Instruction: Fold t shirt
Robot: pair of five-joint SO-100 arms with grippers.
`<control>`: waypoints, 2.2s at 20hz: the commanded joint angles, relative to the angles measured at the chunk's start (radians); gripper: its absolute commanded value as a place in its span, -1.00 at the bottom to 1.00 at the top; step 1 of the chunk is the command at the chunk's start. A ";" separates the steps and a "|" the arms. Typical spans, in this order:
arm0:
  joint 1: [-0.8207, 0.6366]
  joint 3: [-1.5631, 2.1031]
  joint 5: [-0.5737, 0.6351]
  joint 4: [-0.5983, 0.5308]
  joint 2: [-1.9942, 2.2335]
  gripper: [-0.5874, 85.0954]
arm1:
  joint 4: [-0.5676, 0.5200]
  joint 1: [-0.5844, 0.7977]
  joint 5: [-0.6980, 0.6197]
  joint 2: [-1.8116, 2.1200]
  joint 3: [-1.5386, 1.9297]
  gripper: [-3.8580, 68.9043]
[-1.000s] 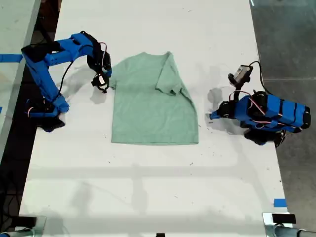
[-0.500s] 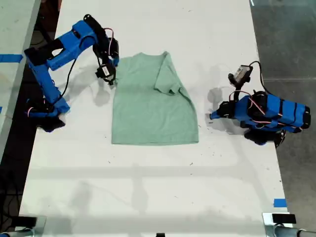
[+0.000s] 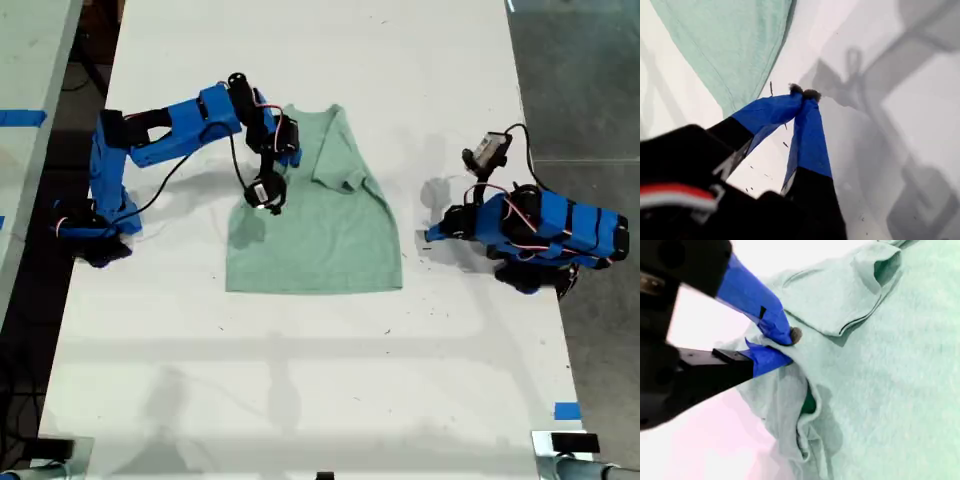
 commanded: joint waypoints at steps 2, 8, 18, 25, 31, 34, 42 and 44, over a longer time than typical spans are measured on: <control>0.029 -0.064 -0.057 -0.089 -0.028 -0.83 | -0.002 -0.002 0.003 0.014 0.017 -0.90; 0.025 -0.074 -0.015 -0.094 0.052 -0.50 | -0.002 -0.005 0.002 0.014 0.017 -0.90; -0.051 0.156 -0.041 0.149 1.025 -0.98 | -0.003 -0.005 0.002 0.014 0.017 -0.90; 0.064 1.255 -0.273 -0.058 2.028 -0.98 | -0.005 -0.003 0.005 0.014 0.017 -0.90; 0.040 2.158 -0.230 -0.310 2.396 -0.98 | -0.003 -0.003 0.011 0.014 0.020 -0.90; 0.060 2.128 -0.230 -0.272 2.402 -0.98 | -0.005 -0.002 0.009 0.014 0.020 -0.90; 0.112 2.117 -0.262 -0.256 2.402 -0.98 | -0.006 0.000 0.009 0.014 0.020 -0.90; 0.110 2.117 -0.262 -0.256 2.402 -0.98 | -0.006 -0.002 0.009 0.014 0.020 -0.90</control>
